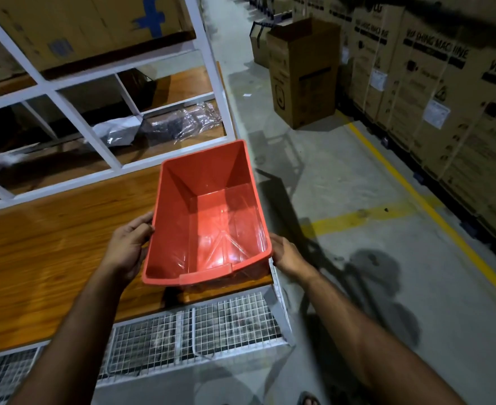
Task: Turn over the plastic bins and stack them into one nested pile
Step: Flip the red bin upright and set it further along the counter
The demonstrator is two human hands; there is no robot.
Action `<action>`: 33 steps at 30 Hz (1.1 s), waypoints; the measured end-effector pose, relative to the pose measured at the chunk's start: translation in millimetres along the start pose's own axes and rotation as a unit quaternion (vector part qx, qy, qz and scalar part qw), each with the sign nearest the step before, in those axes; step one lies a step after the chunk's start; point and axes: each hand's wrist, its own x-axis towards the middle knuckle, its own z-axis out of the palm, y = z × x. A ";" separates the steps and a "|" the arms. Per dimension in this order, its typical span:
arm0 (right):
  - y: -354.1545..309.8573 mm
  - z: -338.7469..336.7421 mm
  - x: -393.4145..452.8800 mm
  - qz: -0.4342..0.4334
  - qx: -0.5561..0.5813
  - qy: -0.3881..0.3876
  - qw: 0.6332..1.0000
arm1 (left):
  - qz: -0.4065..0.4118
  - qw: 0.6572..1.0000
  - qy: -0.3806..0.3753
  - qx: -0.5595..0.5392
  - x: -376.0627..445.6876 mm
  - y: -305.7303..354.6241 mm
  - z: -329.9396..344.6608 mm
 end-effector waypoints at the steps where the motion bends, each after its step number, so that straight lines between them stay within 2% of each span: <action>1: 0.9 -0.3 -0.2 0.004 0.003 -0.002 1.000 | -0.001 1.000 0.001 -0.001 -1.0 0.3 0.9; 12: 8.0 -2.9 4.0 0.017 -0.038 -0.001 0.999 | 0.001 1.000 -0.016 0.000 -5.4 1.0 -0.1; 22: 1.0 -4.3 2.5 0.027 -0.026 -0.005 0.999 | -0.006 0.999 -0.033 -0.009 -5.0 2.7 0.1; 33: 2.1 -5.0 3.1 0.017 -0.051 0.014 0.998 | -0.016 1.000 -0.012 -0.015 -4.1 2.3 2.8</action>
